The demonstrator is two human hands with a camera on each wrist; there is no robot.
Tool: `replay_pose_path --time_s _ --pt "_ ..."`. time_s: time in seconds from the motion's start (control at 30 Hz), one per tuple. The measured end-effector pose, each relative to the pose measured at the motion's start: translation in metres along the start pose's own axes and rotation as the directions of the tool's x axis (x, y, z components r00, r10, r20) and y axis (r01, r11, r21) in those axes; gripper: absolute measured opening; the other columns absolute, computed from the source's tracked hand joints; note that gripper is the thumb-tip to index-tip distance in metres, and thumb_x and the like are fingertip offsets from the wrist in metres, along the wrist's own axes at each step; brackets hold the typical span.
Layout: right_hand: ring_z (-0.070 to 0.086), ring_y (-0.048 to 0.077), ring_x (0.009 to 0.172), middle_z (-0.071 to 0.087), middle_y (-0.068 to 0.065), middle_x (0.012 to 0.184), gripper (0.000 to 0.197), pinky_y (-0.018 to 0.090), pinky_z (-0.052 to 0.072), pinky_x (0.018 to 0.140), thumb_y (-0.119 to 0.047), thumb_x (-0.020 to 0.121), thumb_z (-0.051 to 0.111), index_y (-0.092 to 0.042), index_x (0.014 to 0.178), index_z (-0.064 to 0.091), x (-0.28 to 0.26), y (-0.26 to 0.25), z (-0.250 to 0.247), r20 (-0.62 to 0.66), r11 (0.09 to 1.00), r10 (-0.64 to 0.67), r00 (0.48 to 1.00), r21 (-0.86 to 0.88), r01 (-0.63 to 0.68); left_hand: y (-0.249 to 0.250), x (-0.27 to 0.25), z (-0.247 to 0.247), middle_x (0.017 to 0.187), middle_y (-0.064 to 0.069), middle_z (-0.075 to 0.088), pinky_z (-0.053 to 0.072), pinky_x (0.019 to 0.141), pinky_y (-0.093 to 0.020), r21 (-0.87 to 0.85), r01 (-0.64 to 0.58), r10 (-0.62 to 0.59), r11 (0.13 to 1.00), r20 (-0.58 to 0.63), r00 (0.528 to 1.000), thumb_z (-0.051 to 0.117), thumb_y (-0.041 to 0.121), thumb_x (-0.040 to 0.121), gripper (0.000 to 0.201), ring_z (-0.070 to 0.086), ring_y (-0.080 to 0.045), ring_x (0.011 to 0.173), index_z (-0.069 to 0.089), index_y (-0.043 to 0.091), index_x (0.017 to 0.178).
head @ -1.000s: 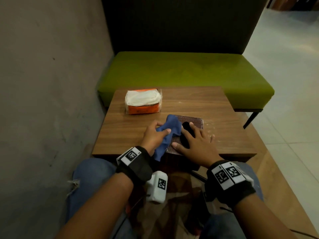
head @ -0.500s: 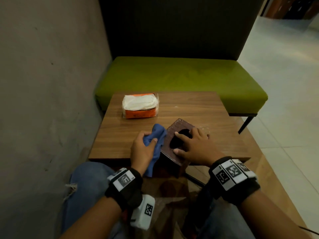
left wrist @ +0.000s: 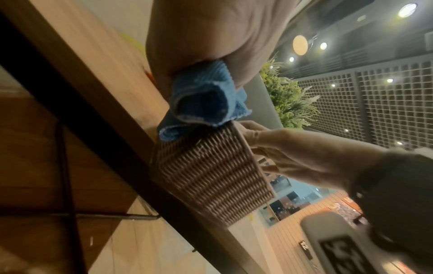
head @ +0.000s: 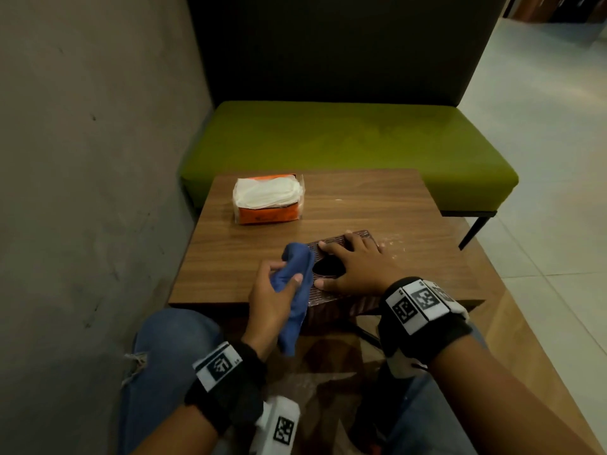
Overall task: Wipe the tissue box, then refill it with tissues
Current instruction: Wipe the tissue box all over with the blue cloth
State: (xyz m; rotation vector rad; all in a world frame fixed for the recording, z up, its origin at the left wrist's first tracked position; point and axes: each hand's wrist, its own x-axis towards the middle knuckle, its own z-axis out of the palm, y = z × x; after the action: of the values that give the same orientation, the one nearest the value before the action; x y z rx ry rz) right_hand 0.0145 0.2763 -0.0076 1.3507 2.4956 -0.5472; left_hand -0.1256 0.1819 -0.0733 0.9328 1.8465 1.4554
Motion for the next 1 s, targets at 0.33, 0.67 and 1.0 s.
replay_pose_path --time_s 0.33,0.67,1.0 --pt "-0.001 0.029 0.148 -0.004 0.006 0.162 0.078 0.053 0.004 0.118 -0.069 0.083 0.049 -0.047 0.149 0.014 0.001 0.0 0.006 -0.014 0.998 0.02 1.0 0.053 -0.019 0.013 0.026 0.002 0.083 -0.001 0.054 0.048 0.058 -0.02 -0.024 0.179 -0.179 0.984 0.006 0.984 0.064 0.015 0.087 0.018 0.054 -0.013 0.074 0.048 0.012 0.094" --pt "-0.001 0.029 0.149 -0.005 0.009 0.162 0.073 0.057 0.003 0.117 -0.072 0.085 0.041 -0.049 0.148 0.013 -0.001 -0.005 0.015 -0.057 0.998 0.058 0.997 0.025 -0.057 0.023 0.042 0.008 0.074 0.0 0.053 0.051 0.072 -0.036 0.082 0.129 -0.123 0.988 -0.079 0.989 0.066 0.015 0.083 0.018 0.056 -0.022 0.077 0.048 0.014 0.085" --pt "-0.004 0.03 0.149 -0.009 0.012 0.161 0.072 0.057 0.002 0.117 -0.071 0.089 0.032 -0.046 0.15 0.005 -0.003 -0.008 0.019 -0.069 0.996 0.093 0.993 0.009 -0.092 0.014 -0.009 0.004 0.076 0.003 0.053 0.041 0.06 -0.02 0.092 0.084 -0.08 0.992 -0.043 0.996 0.063 0.011 0.086 0.016 0.053 -0.01 0.071 0.047 0.015 0.085"
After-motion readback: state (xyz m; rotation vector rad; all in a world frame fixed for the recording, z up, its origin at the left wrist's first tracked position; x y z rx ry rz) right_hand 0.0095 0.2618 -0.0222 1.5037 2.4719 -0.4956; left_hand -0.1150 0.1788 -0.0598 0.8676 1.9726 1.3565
